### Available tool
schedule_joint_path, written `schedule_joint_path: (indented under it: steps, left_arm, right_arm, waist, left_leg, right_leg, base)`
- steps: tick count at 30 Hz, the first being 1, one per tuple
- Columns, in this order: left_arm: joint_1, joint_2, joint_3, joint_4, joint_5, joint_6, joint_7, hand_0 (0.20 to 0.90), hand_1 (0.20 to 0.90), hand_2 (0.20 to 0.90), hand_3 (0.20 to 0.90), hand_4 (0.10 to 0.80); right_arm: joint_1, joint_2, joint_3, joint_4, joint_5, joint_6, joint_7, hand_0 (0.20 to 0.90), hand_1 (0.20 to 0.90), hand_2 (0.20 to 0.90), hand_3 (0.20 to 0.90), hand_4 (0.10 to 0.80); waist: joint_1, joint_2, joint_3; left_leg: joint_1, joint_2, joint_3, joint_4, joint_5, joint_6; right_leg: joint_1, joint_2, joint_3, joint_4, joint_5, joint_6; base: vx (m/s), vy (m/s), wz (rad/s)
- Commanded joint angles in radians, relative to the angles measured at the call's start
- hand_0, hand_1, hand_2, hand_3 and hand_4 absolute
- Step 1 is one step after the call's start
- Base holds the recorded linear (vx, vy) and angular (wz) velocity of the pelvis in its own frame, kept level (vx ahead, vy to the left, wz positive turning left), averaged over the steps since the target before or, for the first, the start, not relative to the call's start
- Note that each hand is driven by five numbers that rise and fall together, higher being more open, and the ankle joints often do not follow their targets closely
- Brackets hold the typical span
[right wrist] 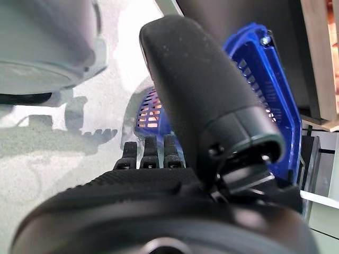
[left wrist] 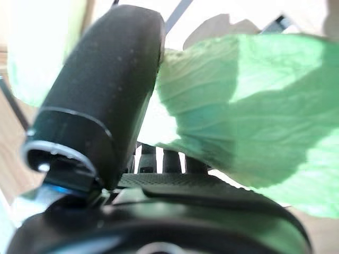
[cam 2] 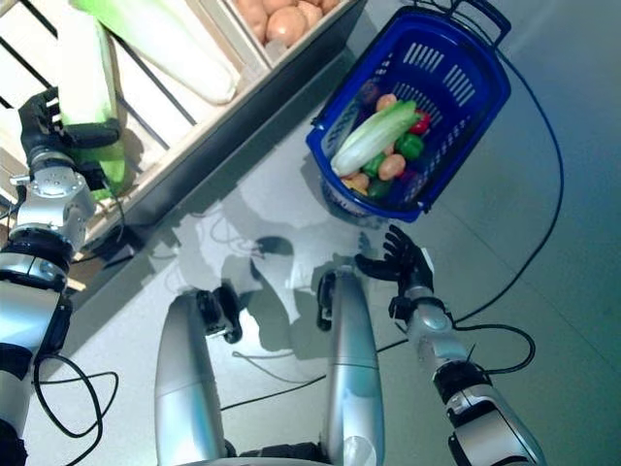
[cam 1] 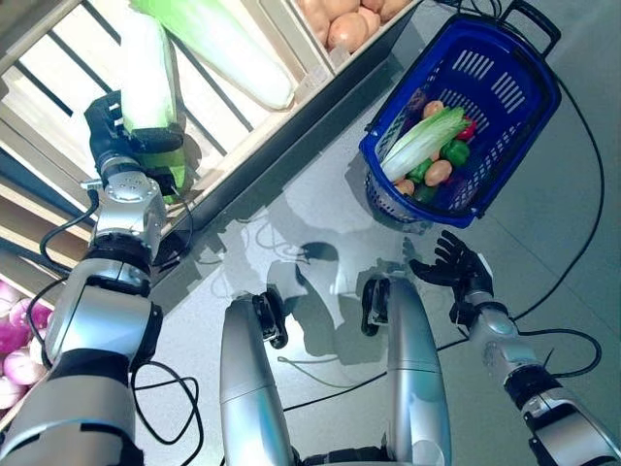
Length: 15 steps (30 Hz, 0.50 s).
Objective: Put vegetables into the basket
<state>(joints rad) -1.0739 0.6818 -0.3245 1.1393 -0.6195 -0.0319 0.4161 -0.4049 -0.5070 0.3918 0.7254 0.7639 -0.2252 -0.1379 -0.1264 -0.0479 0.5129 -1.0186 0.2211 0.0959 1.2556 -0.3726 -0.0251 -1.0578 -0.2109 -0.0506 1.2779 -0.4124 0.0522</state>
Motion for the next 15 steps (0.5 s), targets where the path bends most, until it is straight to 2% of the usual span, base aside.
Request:
schedule_joint_path:
  steps: [1, 7, 15]
  left_arm:
    - [0.111, -0.015, -0.014, 0.064, -0.030, 0.052, -0.001, 0.300, 0.300, 0.300, 0.300, 0.400]
    - [0.202, -0.022, 0.030, 0.029, -0.026, 0.040, -0.033, 0.300, 0.300, 0.300, 0.300, 0.400]
    - [0.303, -0.016, 0.074, -0.016, -0.002, 0.007, -0.067, 0.300, 0.300, 0.300, 0.300, 0.400]
  right_arm:
    - [0.010, -0.030, -0.057, -0.056, 0.030, -0.082, 0.011, 0.900, 0.900, 0.900, 0.900, 0.800]
    - [0.047, -0.011, -0.067, -0.058, 0.020, -0.102, 0.017, 0.900, 0.900, 0.900, 0.900, 0.800]
    - [0.122, 0.022, -0.095, -0.108, -0.006, -0.133, 0.009, 0.900, 0.900, 0.900, 0.900, 0.800]
  waist:
    - [-0.012, 0.006, -0.054]
    - [-0.011, 0.021, -0.123]
    - [-0.008, 0.034, -0.209]
  left_leg:
    - [0.084, 0.040, -0.051, -0.107, -0.021, -0.049]
    - [0.282, 0.024, -0.004, -0.293, 0.031, -0.052]
    - [0.481, -0.001, 0.026, -0.486, 0.088, -0.044]
  right_leg:
    - [0.118, -0.045, 0.040, -0.136, 0.053, 0.019]
    - [0.294, -0.046, 0.023, -0.283, 0.086, 0.019]
    - [0.482, -0.054, -0.008, -0.440, 0.119, 0.026]
  base:
    - [0.033, 0.018, -0.02]
    - [0.068, 0.000, -0.03]
    - [0.091, -0.020, 0.02]
